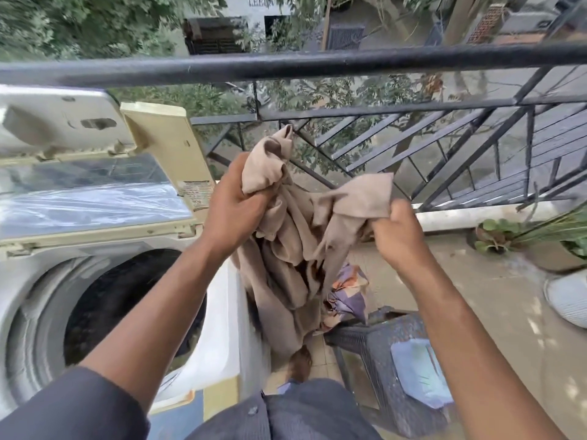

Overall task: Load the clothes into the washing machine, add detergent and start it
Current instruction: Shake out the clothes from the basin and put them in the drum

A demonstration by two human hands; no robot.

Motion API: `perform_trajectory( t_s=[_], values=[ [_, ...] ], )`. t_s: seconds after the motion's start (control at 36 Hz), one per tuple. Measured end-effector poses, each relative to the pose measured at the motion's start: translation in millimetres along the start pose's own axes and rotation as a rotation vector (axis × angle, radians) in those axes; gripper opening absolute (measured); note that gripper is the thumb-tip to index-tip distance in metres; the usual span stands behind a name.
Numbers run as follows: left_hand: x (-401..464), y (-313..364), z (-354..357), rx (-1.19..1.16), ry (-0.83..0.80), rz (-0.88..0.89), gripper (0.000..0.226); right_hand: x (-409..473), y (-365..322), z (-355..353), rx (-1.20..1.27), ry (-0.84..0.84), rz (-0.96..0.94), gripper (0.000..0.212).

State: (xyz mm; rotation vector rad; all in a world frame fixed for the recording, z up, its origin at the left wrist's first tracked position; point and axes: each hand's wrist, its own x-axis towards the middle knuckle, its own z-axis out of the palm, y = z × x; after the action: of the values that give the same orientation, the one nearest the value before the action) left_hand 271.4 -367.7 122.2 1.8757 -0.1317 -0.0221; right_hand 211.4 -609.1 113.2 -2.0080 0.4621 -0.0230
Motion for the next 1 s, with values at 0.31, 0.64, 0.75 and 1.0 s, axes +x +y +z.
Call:
perform_trajectory(
  t_s=[0.31, 0.64, 0.75, 1.0],
  values=[
    [-9, 24, 13, -0.158, -0.138, 0.046, 0.039, 8, -81, -9, 0.108, -0.044, -0.500, 0.013],
    [-14, 11, 29, -0.101, -0.161, 0.024, 0.029, -9, -77, 13, 0.080, -0.293, -0.433, 0.006],
    [-11, 9, 20, -0.221, -0.094, -0.019, 0.041, -14, -37, 8, 0.240, -0.176, -0.277, 0.045],
    [-16, 37, 13, -0.367, -0.093, -0.030, 0.040, -6, 97, 58, -0.508, -0.540, 0.254, 0.116]
  ],
)
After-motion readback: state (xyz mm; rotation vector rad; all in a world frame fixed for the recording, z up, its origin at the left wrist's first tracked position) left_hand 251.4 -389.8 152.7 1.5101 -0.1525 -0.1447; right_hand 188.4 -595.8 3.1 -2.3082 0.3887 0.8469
